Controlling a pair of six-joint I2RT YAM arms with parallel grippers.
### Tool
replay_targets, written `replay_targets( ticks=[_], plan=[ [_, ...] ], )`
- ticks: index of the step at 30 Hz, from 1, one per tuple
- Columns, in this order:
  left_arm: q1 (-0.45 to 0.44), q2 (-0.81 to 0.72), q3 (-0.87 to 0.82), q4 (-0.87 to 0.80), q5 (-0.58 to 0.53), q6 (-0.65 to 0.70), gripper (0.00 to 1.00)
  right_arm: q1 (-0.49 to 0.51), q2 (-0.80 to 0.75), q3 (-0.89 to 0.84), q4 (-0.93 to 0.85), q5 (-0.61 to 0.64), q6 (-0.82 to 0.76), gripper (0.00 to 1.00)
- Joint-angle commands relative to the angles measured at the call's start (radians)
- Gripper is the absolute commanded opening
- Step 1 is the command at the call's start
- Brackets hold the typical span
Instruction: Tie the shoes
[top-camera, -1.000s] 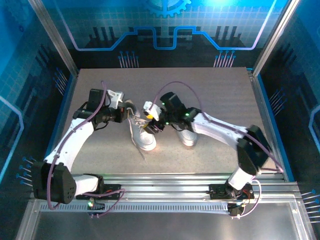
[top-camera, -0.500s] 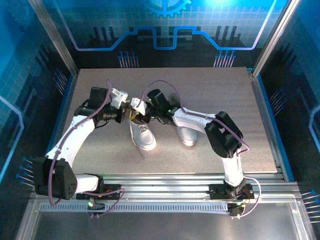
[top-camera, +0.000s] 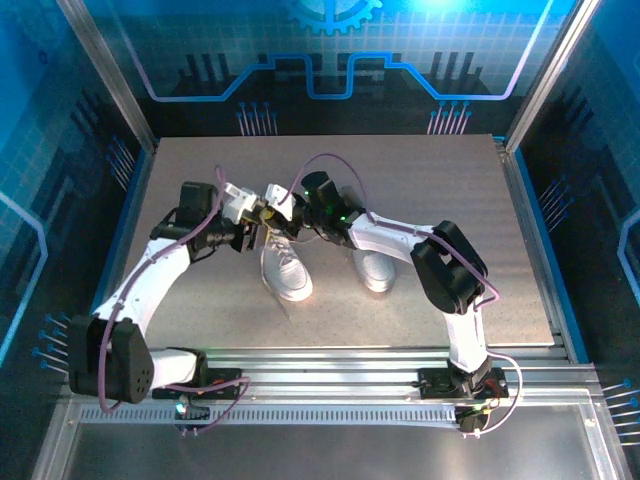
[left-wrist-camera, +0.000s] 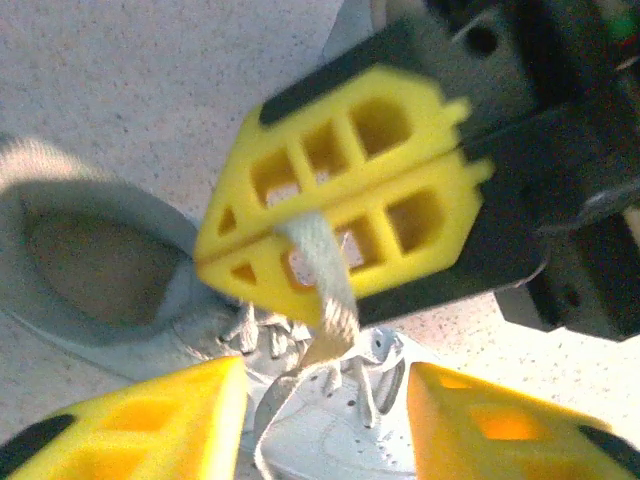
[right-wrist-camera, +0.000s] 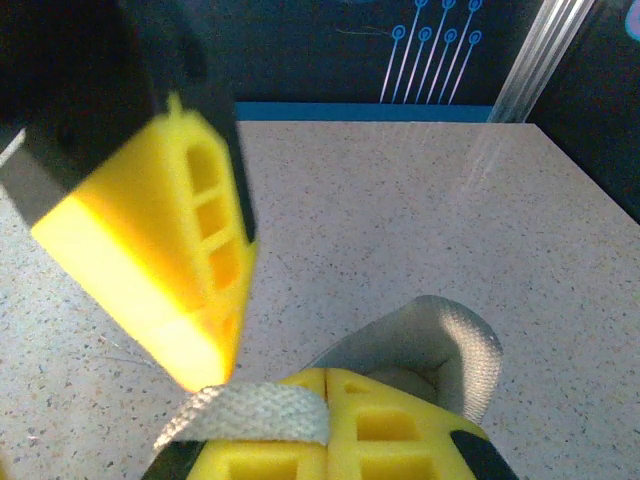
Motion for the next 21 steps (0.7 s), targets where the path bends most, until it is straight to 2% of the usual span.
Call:
replay_targets(
  ticks=[1,8,18,21],
  plan=[
    [0.009,-0.080,-0.099,0.147,0.030,-0.026,0.52,-0.005,-0.012,-0.016,0.048,-0.017,0.020,0.00],
    [0.009,-0.140,-0.275,0.379,0.010,-0.118,0.54,-0.010,-0.018,-0.016,0.032,-0.026,0.024,0.00],
    [0.009,-0.031,-0.289,0.534,-0.004,-0.132,0.51,-0.011,-0.017,-0.011,0.023,-0.039,0.030,0.00],
    [0.009,0.023,-0.260,0.511,-0.001,-0.119,0.50,-0.012,-0.015,-0.008,0.021,-0.042,0.032,0.00]
  ],
)
